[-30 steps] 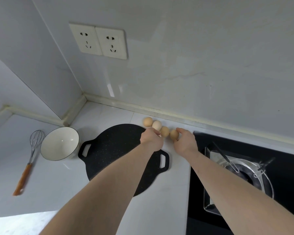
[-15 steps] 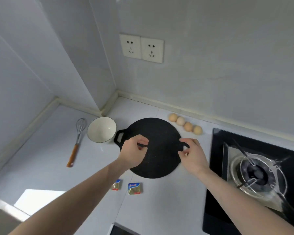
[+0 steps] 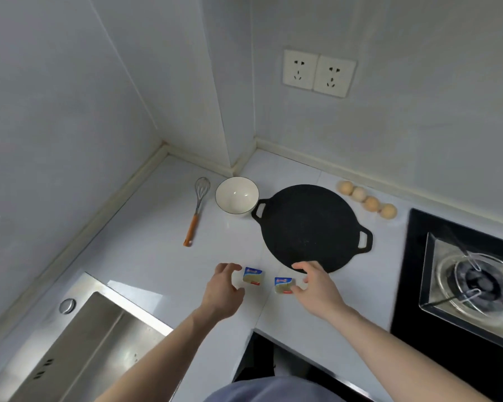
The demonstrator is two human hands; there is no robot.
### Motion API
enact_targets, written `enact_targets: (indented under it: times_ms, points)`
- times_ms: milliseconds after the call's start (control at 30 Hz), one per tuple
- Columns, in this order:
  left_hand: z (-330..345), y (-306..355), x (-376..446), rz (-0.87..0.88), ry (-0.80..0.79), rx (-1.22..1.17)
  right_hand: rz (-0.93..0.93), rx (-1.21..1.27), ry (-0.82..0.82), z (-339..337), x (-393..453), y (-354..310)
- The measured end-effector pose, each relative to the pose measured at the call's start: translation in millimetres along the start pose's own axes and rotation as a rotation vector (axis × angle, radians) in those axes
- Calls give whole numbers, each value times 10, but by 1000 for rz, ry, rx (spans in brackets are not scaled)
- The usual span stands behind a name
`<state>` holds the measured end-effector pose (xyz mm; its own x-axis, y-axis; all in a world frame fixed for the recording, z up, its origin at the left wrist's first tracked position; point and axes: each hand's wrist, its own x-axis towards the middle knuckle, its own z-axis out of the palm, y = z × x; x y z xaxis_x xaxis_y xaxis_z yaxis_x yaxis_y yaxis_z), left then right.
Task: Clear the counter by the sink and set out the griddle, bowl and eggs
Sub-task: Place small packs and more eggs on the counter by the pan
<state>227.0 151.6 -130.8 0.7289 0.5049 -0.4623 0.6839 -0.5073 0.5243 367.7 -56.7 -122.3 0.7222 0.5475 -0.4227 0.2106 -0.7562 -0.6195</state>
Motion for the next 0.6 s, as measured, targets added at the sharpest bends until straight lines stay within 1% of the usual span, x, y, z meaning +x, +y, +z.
enact_targets:
  times_ms: [133, 300, 367, 467, 600]
  points:
    - [139, 87, 53, 35, -63, 59, -46, -205, -66, 154, 49, -24]
    - [249, 158, 131, 69, -67, 131, -56, -364, -125, 254, 47, -18]
    - [272, 161, 128, 71, -71, 159, -61, -406, -134, 276, 48, -6]
    - [290, 169, 117, 78, -72, 194, -55, -407, -121, 290, 80, -9]
    - [312, 159, 116, 65, -59, 191, -53, -428, -89, 297, 103, -42]
